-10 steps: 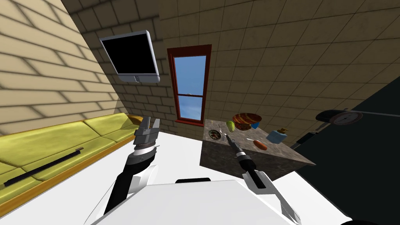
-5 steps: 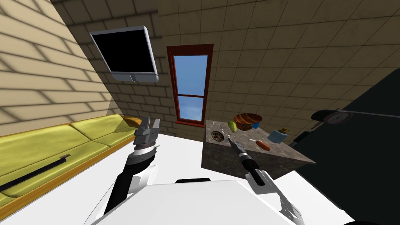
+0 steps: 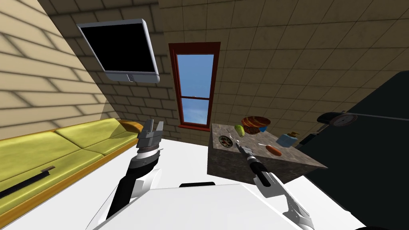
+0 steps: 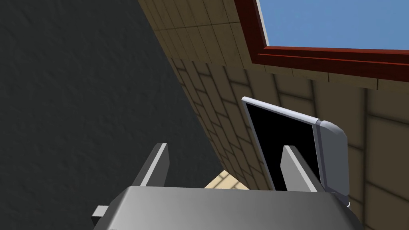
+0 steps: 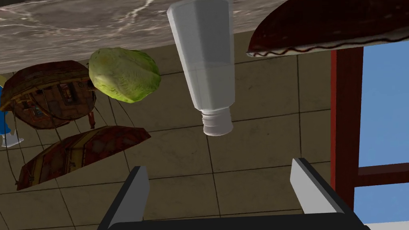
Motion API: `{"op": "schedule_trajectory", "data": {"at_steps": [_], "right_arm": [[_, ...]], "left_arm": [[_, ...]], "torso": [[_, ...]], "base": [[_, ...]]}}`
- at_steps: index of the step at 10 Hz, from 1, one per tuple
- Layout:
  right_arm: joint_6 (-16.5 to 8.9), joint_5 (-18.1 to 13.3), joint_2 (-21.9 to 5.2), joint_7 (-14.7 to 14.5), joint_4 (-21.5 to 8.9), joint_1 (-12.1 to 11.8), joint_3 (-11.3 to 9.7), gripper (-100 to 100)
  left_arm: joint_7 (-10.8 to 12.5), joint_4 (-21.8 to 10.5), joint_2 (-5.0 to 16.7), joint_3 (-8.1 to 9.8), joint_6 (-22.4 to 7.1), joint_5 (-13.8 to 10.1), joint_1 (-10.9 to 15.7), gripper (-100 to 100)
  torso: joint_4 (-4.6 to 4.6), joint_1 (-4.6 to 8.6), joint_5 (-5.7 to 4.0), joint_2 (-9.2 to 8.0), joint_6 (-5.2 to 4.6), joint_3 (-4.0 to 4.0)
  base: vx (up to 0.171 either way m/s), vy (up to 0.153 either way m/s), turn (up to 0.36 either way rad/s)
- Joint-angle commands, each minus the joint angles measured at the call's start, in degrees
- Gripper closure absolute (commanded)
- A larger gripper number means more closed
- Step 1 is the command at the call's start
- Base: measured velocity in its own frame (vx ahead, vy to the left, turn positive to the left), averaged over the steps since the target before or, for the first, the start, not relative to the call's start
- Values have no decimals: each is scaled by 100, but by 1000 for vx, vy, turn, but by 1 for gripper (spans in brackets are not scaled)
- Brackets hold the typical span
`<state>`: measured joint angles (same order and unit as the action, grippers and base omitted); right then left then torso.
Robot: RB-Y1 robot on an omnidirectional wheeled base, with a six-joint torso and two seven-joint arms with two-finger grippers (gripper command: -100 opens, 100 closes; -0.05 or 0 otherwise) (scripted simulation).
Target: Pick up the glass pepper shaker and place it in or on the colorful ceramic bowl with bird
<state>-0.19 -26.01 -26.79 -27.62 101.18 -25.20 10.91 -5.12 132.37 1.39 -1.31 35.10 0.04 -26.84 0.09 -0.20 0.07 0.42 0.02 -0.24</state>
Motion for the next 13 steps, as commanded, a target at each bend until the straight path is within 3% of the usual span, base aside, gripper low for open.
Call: {"op": "schedule_trajectory", "data": {"at_steps": [1, 5, 6, 7, 8, 10, 11, 12, 13], "right_arm": [[-38, -128, -2, -185, -224, 90, 31, -100], [-274, -371, -123, -583, -627, 201, 22, -100], [-234, -334, -119, -516, -567, 188, 37, -100], [-247, -342, -118, -538, -575, 189, 34, 0], [-279, -340, -122, -530, -755, 348, 109, -100], [-312, -338, -127, -524, -936, 505, 184, -100], [-269, -339, -126, -526, -880, 438, 166, -100], [-274, -338, -128, -524, -892, 448, 171, 100], [-273, -338, -128, -525, -891, 447, 170, 100]], "left_arm": [[0, 0, 0, 0, 0, 0, 0, 0], [0, 0, 0, 0, 0, 0, 0, 0], [0, 0, 0, 0, 0, 0, 0, 0], [0, 0, 0, 0, 0, 0, 0, 0], [0, 0, 0, 0, 0, 0, 1, 0], [0, 0, 1, 0, 0, 0, 1, 0], [0, -1, 1, 0, -1, 0, 2, 0], [0, -1, 1, 1, 0, 0, 1, 0], [0, 0, 1, 1, 0, 0, 1, 0]], "torso": [[0, 0, 0, 0, 0, 0], [2, -2, 0, 11, 0, -6], [2, -5, 0, 10, 2, -6], [-1, 8, -1, -7, 1, 3], [-5, 20, -4, -22, 0, 12], [-9, 32, -7, -39, 1, 23], [-10, 34, -7, -44, 2, 25], [-9, 32, -7, -41, -2, 24], [-8, 29, -7, -36, -1, 21]], "base": [[84, 48, -44], [104, 74, -44], [46, 40, -2], [9, 7, 0], [-20, 1, 166], [-36, -17, 126], [-19, -11, 29], [0, 0, 0], [0, 0, 0]]}}
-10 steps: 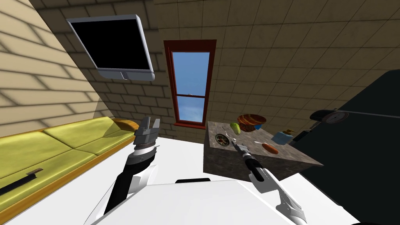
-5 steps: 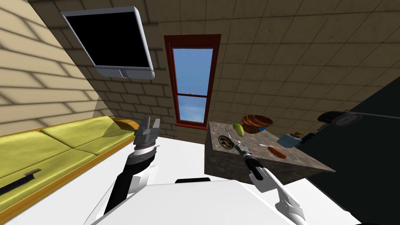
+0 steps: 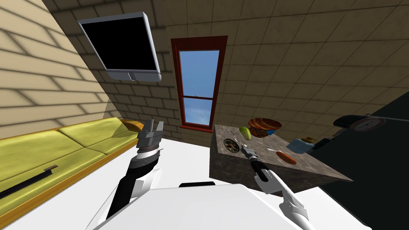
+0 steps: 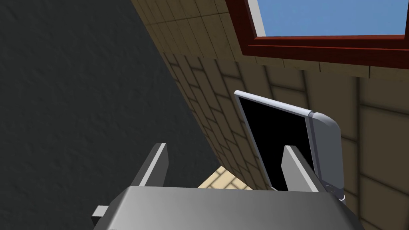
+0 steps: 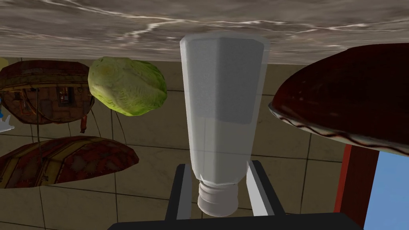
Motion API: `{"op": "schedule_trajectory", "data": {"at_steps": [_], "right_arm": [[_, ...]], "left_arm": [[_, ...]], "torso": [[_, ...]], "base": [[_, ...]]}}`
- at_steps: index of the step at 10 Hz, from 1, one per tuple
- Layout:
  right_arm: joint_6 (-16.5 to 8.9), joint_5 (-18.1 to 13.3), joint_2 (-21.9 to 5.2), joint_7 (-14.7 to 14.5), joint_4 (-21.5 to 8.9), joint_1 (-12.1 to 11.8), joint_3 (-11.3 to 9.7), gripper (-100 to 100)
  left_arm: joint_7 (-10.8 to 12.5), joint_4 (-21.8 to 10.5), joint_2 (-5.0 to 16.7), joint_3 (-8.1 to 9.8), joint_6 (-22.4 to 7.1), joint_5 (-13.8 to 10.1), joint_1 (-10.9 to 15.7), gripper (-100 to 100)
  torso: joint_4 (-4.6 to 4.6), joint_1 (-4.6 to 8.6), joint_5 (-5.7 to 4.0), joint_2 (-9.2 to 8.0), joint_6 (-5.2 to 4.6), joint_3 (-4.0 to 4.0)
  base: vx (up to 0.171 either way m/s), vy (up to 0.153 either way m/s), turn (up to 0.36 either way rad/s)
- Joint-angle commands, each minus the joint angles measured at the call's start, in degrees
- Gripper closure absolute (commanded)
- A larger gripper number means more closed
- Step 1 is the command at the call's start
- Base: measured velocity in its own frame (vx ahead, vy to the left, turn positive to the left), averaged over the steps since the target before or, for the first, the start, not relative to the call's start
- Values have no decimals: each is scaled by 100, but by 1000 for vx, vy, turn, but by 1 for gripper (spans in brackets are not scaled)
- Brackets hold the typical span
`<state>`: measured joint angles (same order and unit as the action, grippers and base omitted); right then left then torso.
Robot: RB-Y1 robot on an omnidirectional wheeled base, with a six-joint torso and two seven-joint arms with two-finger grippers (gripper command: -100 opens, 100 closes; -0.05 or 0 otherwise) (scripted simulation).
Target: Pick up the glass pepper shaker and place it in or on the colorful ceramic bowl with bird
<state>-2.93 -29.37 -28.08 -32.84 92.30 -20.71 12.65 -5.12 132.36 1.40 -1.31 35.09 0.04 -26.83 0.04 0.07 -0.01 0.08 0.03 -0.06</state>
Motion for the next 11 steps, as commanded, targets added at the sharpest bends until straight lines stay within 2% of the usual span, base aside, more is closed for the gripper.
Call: {"op": "schedule_trajectory", "data": {"at_steps": [1, 3, 4, 5, 6, 7, 8, 9, 10, 11], "right_arm": [[0, 0, 0, 0, 0, 0, 0, 100], [1, 0, 0, 0, 1, 0, -1, 100], [1, -1, 0, -1, 0, 0, -1, 0], [4, -4, 8, -9, 179, -141, -84, 100], [20, -4, 10, -12, 270, -220, -121, 100], [1, -13, 22, -17, 220, -159, -98, 100], [3, -14, 25, -20, 231, -172, -103, 0], [15, 131, 72, -98, 368, -147, 73, 100], [13, 193, 97, -133, 419, -139, 146, 100], [-8, 331, 165, -212, 515, -136, 304, 100]], "left_arm": [[0, 0, 0, 0, 0, 0, 0, 0], [0, 0, 0, 0, 0, 0, 0, 0], [0, 0, 0, 0, 0, 0, 0, 0], [0, 0, 0, 0, 0, 0, 0, 0], [0, 0, 0, 0, 0, 0, -1, 0], [0, 0, 0, 0, 0, 0, -1, 0], [0, 0, 0, 0, 0, 0, 0, 0], [0, 0, 0, 0, 0, 0, 0, 0], [0, 0, 0, 0, 0, 0, 0, 0], [0, 0, 0, 0, 0, 0, 0, 0]], "torso": [[0, 0, 0, 0, 0, 0], [1, 1, 0, 2, -1, -2], [1, 1, 0, 3, -1, -2], [1, 1, 0, 3, -1, -2], [3, -3, 0, 6, -11, -4], [5, -6, -2, 7, -11, -6], [4, -3, -2, 6, -4, -5], [3, 1, -3, 4, -4, -4], [0, -9, 3, 0, -9, 0], [1, -19, 3, 3, -8, -1]], "base": [[0, 0, 0], [0, 0, 0], [0, 0, 0], [31, 8, -178], [41, 20, -189], [14, 12, -35], [0, 0, 0], [0, 30, -81], [18, 58, -92], [42, 93, -107]]}}
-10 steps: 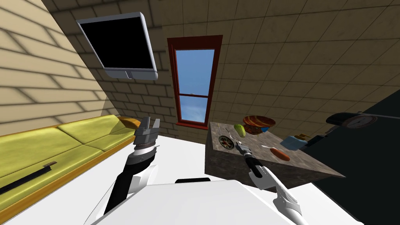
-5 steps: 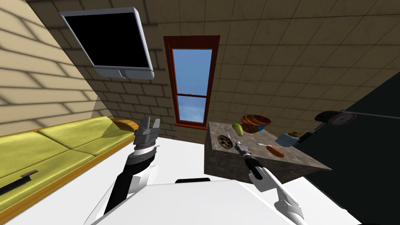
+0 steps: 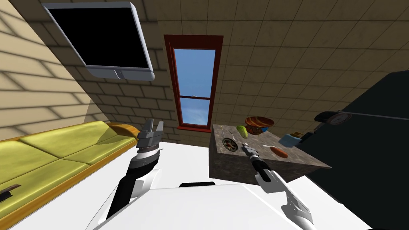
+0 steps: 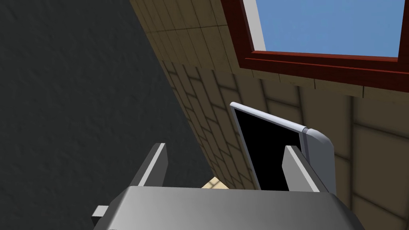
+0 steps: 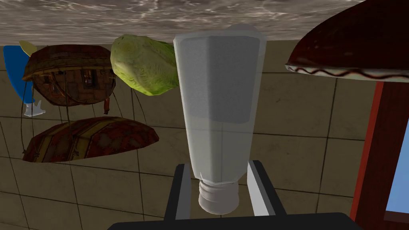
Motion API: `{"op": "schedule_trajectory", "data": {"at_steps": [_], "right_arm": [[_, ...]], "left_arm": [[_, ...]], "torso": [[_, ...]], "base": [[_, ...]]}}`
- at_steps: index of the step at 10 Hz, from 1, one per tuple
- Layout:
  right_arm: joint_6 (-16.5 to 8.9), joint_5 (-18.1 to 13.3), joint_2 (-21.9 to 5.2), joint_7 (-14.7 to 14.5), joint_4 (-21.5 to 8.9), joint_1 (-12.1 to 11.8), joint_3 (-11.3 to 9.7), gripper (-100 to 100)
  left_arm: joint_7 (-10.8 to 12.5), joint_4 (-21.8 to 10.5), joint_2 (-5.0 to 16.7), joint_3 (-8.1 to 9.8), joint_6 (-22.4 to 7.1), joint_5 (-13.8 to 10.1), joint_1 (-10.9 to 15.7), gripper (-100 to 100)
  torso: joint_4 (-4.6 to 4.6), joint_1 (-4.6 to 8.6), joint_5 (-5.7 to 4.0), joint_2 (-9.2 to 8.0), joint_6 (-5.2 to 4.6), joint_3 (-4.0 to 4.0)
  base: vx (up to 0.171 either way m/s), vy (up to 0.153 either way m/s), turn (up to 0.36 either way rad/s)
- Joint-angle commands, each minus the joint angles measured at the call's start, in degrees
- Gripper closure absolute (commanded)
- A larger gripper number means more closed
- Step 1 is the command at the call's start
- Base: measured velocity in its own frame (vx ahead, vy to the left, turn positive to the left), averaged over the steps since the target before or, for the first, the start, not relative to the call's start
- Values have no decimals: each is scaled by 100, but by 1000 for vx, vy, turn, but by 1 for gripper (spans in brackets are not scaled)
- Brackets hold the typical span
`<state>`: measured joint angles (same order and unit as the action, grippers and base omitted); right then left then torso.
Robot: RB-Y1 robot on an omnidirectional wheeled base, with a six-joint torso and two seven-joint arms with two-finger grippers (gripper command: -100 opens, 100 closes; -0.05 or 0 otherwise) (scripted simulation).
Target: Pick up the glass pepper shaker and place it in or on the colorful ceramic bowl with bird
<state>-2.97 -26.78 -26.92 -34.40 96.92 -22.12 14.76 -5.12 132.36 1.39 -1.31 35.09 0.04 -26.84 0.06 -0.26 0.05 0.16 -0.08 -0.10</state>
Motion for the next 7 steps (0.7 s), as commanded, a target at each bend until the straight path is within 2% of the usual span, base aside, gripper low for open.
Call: {"op": "schedule_trajectory", "data": {"at_steps": [1, 2, 5, 7], "right_arm": [[-22, 144, 88, -97, 96, 1, 173, 100], [-70, 281, 164, -176, 171, -19, 322, 100], [-244, 544, 284, -337, 324, -101, 595, 100], [-436, 626, 197, -367, 437, -157, 661, 100]], "left_arm": [[0, 0, 0, 0, 0, 0, 0, 0], [0, 0, 0, 0, 0, 0, 0, 0], [0, 0, 0, 0, 0, 0, 0, 0], [0, 0, 0, -1, 0, 0, 0, 0]], "torso": [[0, 0, 0, 0, 0, 0], [1, -5, 0, 5, 3, -3], [5, -7, -1, 19, 0, -11], [4, -21, 2, 16, 2, -10]], "base": [[52, 98, -97], [75, 132, -81], [76, 118, -81], [63, 160, -33]]}}
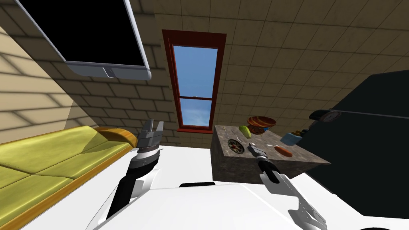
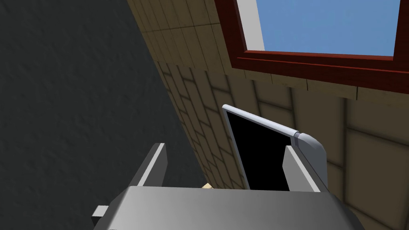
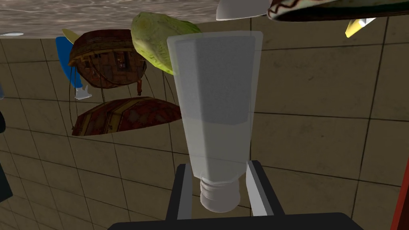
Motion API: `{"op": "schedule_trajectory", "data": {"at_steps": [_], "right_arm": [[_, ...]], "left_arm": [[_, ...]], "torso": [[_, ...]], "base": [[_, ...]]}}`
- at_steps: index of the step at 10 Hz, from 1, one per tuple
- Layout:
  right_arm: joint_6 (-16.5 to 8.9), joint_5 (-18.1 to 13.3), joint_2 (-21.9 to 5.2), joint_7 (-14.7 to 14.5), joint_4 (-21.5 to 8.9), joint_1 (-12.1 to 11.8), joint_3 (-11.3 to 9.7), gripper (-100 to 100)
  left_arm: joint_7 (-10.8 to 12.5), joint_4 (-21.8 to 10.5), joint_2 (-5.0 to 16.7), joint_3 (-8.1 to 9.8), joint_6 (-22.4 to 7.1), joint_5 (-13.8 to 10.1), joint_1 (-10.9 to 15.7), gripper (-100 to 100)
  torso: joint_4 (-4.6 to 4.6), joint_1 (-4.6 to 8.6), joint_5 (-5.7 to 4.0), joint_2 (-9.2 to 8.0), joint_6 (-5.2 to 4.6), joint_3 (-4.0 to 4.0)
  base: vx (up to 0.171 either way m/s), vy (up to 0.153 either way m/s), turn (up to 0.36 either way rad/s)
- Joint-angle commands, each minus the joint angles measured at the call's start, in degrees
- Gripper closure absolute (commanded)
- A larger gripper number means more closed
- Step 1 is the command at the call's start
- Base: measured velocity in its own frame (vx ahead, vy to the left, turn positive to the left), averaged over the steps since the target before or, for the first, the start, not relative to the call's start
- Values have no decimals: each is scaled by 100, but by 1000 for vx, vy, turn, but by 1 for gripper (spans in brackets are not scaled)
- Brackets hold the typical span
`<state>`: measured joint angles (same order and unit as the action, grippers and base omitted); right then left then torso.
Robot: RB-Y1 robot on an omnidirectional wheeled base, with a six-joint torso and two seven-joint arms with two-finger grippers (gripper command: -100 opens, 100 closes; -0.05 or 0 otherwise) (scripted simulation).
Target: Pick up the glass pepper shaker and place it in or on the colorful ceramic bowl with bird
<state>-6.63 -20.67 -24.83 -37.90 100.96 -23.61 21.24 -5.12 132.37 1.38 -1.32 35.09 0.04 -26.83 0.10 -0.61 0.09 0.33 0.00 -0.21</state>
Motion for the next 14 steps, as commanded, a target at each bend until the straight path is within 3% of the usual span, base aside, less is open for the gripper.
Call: {"op": "schedule_trajectory", "data": {"at_steps": [1, 4, 10, 12, 13, 14], "right_arm": [[-177, 36, -81, -14, 83, -40, 21, 100], [-489, 26, -367, 139, 144, -108, -73, 100], [-1075, -74, -1075, 716, 118, -137, -412, 100], [-1085, -79, -1098, 729, 113, -134, -424, 100], [-1101, -82, -1109, 747, 112, -131, -433, -100], [-1099, -82, -1107, 745, 113, -131, -432, -100]], "left_arm": [[0, 0, 0, 0, 0, 0, 0, 0], [0, 0, 0, 0, 0, 0, 0, 0], [0, 0, 1, 1, 0, 0, 1, 0], [0, 0, 1, 1, 0, 0, 1, 0], [0, 0, 1, 1, 0, 0, 0, 0], [0, 0, 1, 1, 0, 0, 0, 0]], "torso": [[0, 0, 0, 0, 0, 0], [-2, 11, 3, -8, 5, 4], [-4, 38, -2, -19, 13, 11], [-4, 41, -2, -22, 12, 12], [-5, 52, -4, -25, 7, 14], [-6, 60, -6, -26, 7, 15]], "base": [[60, 194, 22], [27, 123, 50], [5, 66, 76], [-2, 39, 36], [0, 0, 0], [0, 0, 0]]}}
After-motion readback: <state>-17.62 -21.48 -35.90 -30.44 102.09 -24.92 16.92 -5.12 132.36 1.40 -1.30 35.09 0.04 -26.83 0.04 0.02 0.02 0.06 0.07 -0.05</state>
